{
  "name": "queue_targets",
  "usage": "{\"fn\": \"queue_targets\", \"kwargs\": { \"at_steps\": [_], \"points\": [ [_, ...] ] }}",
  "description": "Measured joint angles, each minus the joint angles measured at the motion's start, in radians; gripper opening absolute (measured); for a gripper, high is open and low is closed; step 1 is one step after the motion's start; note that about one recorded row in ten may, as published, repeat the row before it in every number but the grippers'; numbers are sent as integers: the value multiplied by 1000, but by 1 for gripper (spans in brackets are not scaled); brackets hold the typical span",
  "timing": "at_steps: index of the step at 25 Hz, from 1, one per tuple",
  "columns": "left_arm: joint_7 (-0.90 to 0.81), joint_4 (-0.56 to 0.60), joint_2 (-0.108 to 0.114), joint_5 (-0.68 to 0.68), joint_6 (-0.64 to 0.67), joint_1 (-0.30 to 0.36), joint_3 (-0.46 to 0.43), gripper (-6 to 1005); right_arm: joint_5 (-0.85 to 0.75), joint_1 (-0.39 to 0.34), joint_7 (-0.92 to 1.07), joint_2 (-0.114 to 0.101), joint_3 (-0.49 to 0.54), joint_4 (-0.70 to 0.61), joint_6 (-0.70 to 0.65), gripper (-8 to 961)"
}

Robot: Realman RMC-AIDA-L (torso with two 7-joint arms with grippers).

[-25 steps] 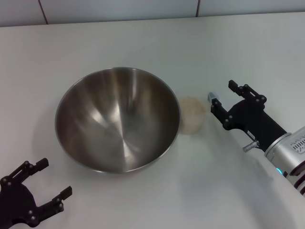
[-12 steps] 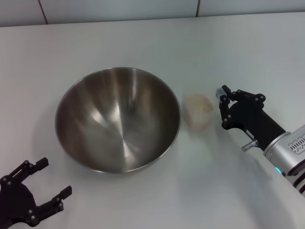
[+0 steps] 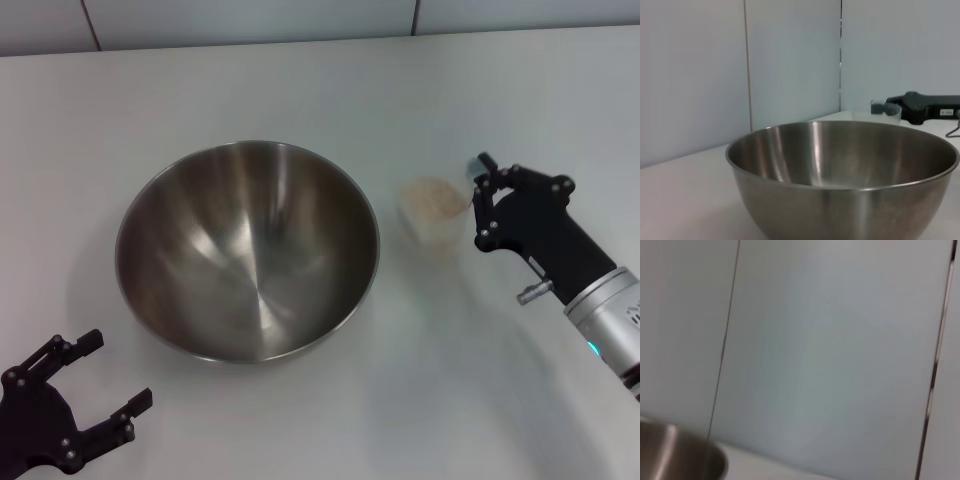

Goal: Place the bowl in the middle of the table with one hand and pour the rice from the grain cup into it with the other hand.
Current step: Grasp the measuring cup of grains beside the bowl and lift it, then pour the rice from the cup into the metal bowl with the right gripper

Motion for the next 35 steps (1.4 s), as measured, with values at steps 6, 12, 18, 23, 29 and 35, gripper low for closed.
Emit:
{"fn": "queue_targets", "kwargs": {
  "at_steps": [6,12,18,23,29,35],
  "points": [
    [0,0,-1,0,2,-1,0,863,0,-9,-187,-1,3,54,-142,23],
    [0,0,-2,0,2,0,0,863,-10,23,-547,0,-30,168,-156,22],
    [3,0,0,0,3,1,0,863,-11,74,-1064,0,-142,238,-83,21],
    [3,1,0,0,3,0,0,863,-24,81,-1489,0,-213,271,-61,20],
    [5,1,0,0,2,-1,0,863,-126,89,-1917,0,-216,270,-22,19],
    [5,3,0,3,3,-1,0,863,-127,95,-2202,0,-213,297,33,18]
  ]
}}
